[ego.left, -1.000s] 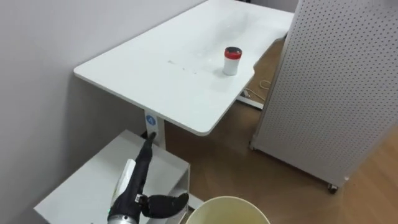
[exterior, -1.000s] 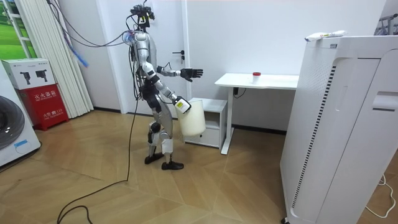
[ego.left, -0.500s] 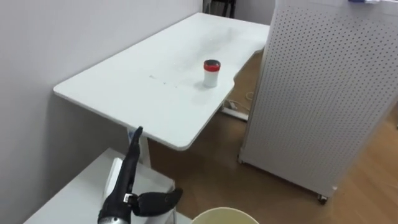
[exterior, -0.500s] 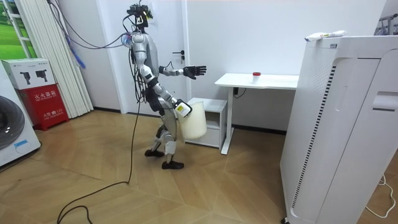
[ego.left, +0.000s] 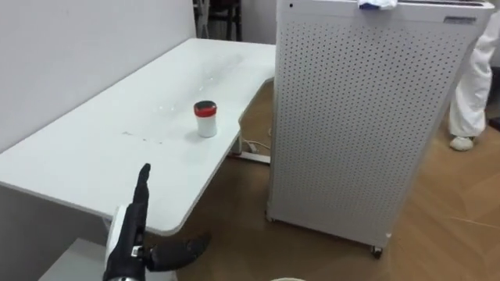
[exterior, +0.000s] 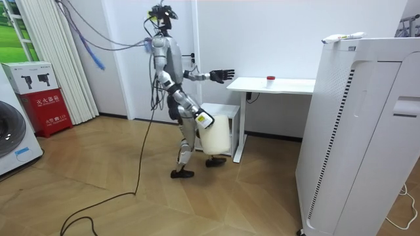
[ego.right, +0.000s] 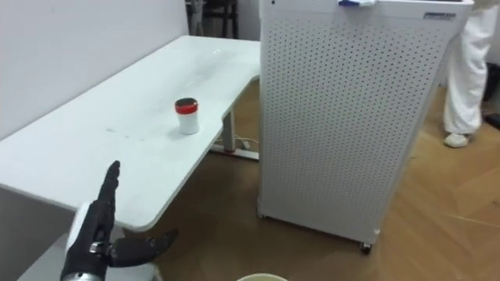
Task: Pick garbage
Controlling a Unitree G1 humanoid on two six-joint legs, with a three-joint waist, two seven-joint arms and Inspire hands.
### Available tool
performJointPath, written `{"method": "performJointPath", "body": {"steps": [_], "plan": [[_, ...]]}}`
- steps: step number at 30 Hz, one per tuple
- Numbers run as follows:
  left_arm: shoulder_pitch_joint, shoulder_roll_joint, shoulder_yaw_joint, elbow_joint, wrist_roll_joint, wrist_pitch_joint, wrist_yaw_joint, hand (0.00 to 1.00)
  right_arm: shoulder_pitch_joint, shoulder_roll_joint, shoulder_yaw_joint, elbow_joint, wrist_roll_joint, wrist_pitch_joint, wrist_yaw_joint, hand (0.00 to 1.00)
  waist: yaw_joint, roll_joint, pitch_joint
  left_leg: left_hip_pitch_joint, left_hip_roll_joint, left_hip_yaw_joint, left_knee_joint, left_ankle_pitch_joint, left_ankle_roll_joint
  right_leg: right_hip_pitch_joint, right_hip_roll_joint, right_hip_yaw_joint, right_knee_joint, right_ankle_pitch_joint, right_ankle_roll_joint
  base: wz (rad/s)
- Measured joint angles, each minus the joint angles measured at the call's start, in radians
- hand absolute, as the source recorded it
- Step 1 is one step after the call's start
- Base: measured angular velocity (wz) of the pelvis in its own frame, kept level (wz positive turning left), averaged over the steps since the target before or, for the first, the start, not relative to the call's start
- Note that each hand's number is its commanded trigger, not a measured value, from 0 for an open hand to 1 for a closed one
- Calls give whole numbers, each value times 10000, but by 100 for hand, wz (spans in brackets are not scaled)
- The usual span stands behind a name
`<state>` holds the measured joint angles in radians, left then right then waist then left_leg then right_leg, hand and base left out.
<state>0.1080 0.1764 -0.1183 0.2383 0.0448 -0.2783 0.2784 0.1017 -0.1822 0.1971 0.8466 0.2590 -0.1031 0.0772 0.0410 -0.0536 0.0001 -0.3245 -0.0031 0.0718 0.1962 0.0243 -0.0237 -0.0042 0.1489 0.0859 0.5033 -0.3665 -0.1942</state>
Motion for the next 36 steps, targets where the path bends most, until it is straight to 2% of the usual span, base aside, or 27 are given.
{"method": "performJointPath", "body": {"steps": [1, 2, 3, 4, 5, 6, 7, 8, 9, 10, 11, 12, 13, 14, 15, 17, 18, 19, 20, 21, 22, 23, 24, 25, 27, 30, 36], "plan": [[17, 4, 17, -27, -3, 0, 30, 0, 20, 12, 0, -58, -1, 10, 2, 100, 1, -34, 21, 39, -65, 10, 26, 211, 84, 104, -46, 64, -26, -114, 34, -13], [26, 2, 20, -46, -8, -2, 82, 0, -4, -19, -9, -222, 0, 82, 3, 100, 92, -142, -8, 86, -183, 60, 78, 595, 378, 230, -150, 190, -93, -303, 114, -31], [28, -2, -15, -46, -8, -2, 111, 0, -15, -102, -12, -414, 21, 84, 7, 100, 227, -135, 1, 111, -286, 90, 249, 856, 665, 358, -332, 144, -261, -423, 267, -59], [24, 14, 8, -51, 26, -1, 159, 0, -68, -115, -41, -487, 26, 79, 3, 100, 412, -147, 57, 39, -342, 239, 692, 912, 782, 509, -628, -233, -426, -542, 498, -61], [22, 13, 30, -52, 28, -2, 197, 0, -52, -115, -33, -556, 25, 78, 7, 100, 500, -164, 87, 18, -381, 342, 940, 659, 814, 613, -798, -439, -504, -589, 596, -51], [11, 10, 93, -60, 38, -2, 246, 0, -48, -119, -33, -655, 19, 75, 11, 100, 538, -155, 90, -103, -492, 424, 1551, 121, 877, 792, -1085, -808, -566, -695, 864, -29], [-21, 11, 180, -94, 31, -2, 233, 0, -56, -108, -11, -672, 20, 68, 10, 100, 554, -148, 96, -150, -564, 630, 2167, -422, 987, 970, -1330, -921, -468, -845, 1154, -21], [-21, 10, 203, -122, 8, -2, 235, 0, -56, -105, 8, -672, 24, 68, 15, 100, 558, -146, 96, -150, -602, 690, 2464, -684, 1046, 1070, -1421, -915, -312, -901, 1290, -23], [-45, 8, 222, -201, -126, -6, 235, 0, -50, -109, 119, -723, 60, 70, 8, 100, 600, -126, 89, -133, -636, 840, 2966, -1155, 1185, 1066, -1629, -1082, 214, -952, 1573, -20], [-81, 10, 225, -309, -124, -16, 240, 0, -49, -100, 207, -797, 90, 70, 11, 100, 637, -85, 72, -59, -689, 857, 3242, -1581, 1206, 857, -1879, -1598, 1225, -842, 1890, -11], [-113, 9, 209, -356, -123, -17, 241, 0, -45, -94, 218, -810, 103, 69, 10, 100, 622, -110, 87, 27, -779, 851, 3239, -1705, 1262, 698, -2060, -1835, 1774, -715, 2096, 13], [-188, 5, 105, -362, -93, -26, 248, 0, -37, -124, 217, -799, 142, 70, 10, 100, 599, -101, 93, 327, -915, 796, 3155, -1963, 1302, 320, -2402, -2271, 2984, -184, 2467, 29], [-211, 17, -23, -361, -50, -29, 325, 0, -53, -129, 208, -788, 119, 69, -13, 100, 597, -21, 104, 672, -969, 700, 3026, -2204, 1321, -175, -2611, -2453, 4129, 736, 2593, 28], [-205, 0, -67, -360, -3, -29, 370, 0, -54, -126, 195, -782, 93, 68, -12, 100, 599, 47, 96, 822, -975, 585, 2945, -2308, 1331, -376, -2693, -2510, 4611, 1029, 2552, 12], [-207, -34, -71, -361, 65, -30, 457, 0, -89, -125, 174, -757, 79, 65, -12, 100, 671, 137, 129, 1113, -967, 501, 2769, -2417, 1332, -881, -2884, -2538, 5235, 1000, 2466, 0], [-223, -9, -44, -352, 37, -36, 607, 0, -106, -138, 180, -765, 86, 65, 2, 100, 681, 344, 206, 1476, -905, 175, 2507, -2485, 1293, -1698, -3078, -2519, 5336, 522, 2299, 13], [-269, -4, -14, -351, 14, -37, 677, 0, -93, -124, 186, -766, 86, 66, 36, 100, 642, 447, 212, 1634, -798, 21, 2378, -2505, 1252, -2230, -3138, -2475, 4791, 271, 2280, 32], [-282, -5, -13, -351, 10, -53, 694, 0, -92, -105, 187, -766, 83, 67, 36, 100, 640, 464, 205, 1697, -759, -74, 2304, -2503, 1217, -2413, -3166, -2460, 4242, 221, 2306, 40], [-278, -16, -27, -327, 14, -105, 744, 0, -98, -48, 193, -746, 71, 61, 33, 100, 586, 435, 203, 1905, -728, -265, 2115, -2494, 1150, -2535, -3213, -2404, 2762, 239, 2341, 45], [-274, -41, -46, -254, 25, -109, 816, 0, -118, -41, 247, -704, -59, 49, 43, 100, 473, 370, 183, 2079, -732, -402, 1988, -2549, 1039, -2440, -3211, -2240, 937, 605, 2411, 67], [-258, -76, -76, -59, 18, -104, 883, 0, -133, -50, 267, -602, -168, 48, 56, 100, 299, 400, 177, 2212, -689, -672, 2044, -2666, 895, -2213, -3169, -2225, 139, 1608, 2355, 62], [-232, -83, -130, 31, 13, -92, 921, 0, -132, -46, 269, -491, -210, 48, 53, 100, 197, 435, 123, 2294, -579, -738, 2007, -2713, 815, -2013, -3072, -2270, -114, 1611, 2331, 42], [-229, -73, -154, 44, 22, -94, 1044, 0, -217, -33, 269, -365, -280, 49, 73, 100, 255, 515, 97, 2410, -399, -770, 1896, -2759, 667, -1767, -2788, -2384, -529, 1689, 2203, 4], [-246, -62, -112, 45, 18, -94, 1133, 0, -294, -9, 290, -356, -358, 52, 113, 100, 356, 498, 98, 2505, -226, -777, 1685, -2734, 534, -1652, -2543, -2424, -775, 1756, 2089, -12], [-230, -60, -91, -51, 29, -80, 1206, 0, -355, -22, 269, -435, -470, 51, 141, 100, 417, 448, 101, 2556, -30, -784, 1513, -2696, 418, -1567, -2321, -2501, -1055, 1830, 1961, -13], [-239, -62, -28, -240, 50, -77, 1223, 0, -399, -107, 256, -434, -474, 51, 369, 100, 422, 380, 103, 2713, 131, -775, 1394, -2661, 351, -1426, -2102, -2504, -1207, 1846, 1907, -10], [-268, -59, -17, -564, 53, -107, 1263, 0, -455, -106, 181, -437, -468, 36, 717, 100, 435, 312, 152, 2998, 276, -764, 1017, -2662, 227, -1172, -1978, -2564, -1637, 1895, 1773, -7]]}}
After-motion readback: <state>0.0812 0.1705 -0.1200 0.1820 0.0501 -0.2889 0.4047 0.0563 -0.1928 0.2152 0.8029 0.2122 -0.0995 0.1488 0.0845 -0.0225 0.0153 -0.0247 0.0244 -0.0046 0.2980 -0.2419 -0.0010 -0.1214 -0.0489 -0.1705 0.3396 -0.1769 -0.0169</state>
